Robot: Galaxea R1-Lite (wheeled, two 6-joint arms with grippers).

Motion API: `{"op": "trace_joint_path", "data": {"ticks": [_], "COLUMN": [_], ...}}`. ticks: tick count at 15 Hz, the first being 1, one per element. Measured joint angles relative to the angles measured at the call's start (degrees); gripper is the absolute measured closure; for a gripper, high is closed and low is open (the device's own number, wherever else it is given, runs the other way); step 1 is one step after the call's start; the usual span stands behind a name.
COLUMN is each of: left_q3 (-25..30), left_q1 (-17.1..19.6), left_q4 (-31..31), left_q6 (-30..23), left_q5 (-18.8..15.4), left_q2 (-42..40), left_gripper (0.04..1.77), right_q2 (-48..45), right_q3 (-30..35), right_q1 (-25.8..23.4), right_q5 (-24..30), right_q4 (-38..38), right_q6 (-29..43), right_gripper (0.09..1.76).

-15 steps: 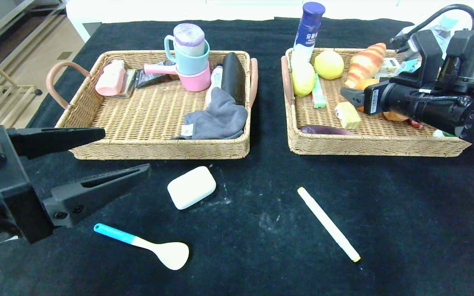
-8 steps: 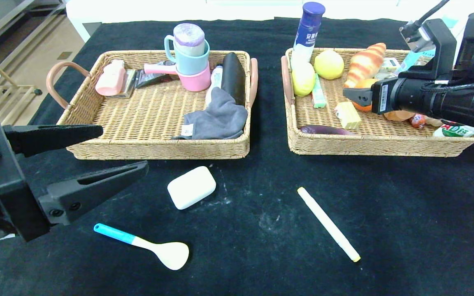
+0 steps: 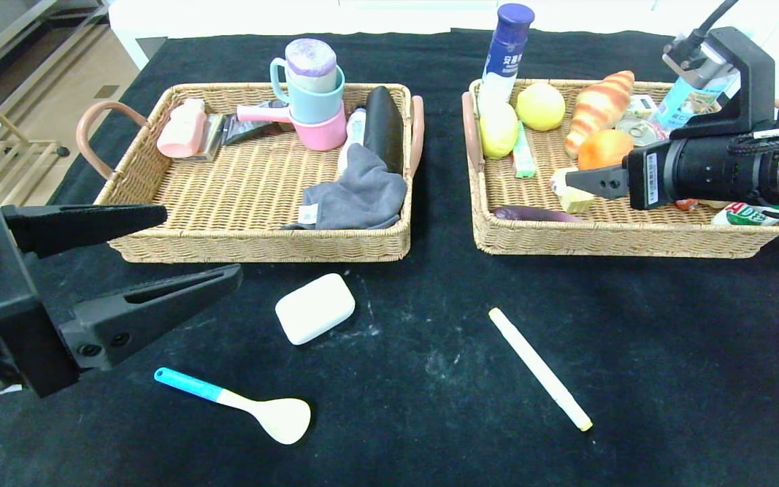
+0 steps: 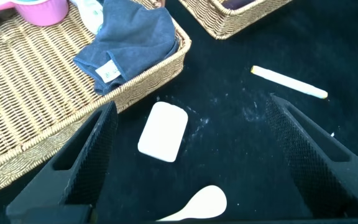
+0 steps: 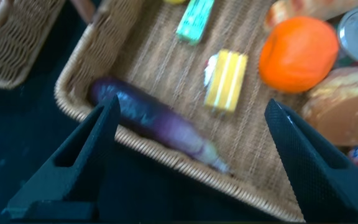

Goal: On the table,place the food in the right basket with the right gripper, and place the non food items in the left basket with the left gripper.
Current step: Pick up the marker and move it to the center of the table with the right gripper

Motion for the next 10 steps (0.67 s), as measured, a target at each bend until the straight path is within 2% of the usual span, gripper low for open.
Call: {"op": "trace_joint_path", "data": {"ticks": [3, 6, 10], "left_q3": [0.0, -0.1, -0.1], "left_q1": [0.0, 0.0, 0.0], "left_q4": [-0.1, -0.1, -0.1], "left_q6": [0.0, 0.0, 0.0], "left_q5": [0.0, 0.0, 0.0], "left_q2": [0.0, -0.1, -0.1], "left_gripper": [0.09, 0.09, 0.09], "right_q2": [-1.3, -2.4, -2.3], "right_q3": [-1.4, -4.5, -7.1], "right_q1": [2.1, 4.8, 10.1], "right_q5": [-0.4, -1.0, -5.6], "right_q4": [9.0, 21.1, 29.3], "right_q6": [0.1, 0.8, 4.2], "right_gripper": [0.15, 0.15, 0.15]}}
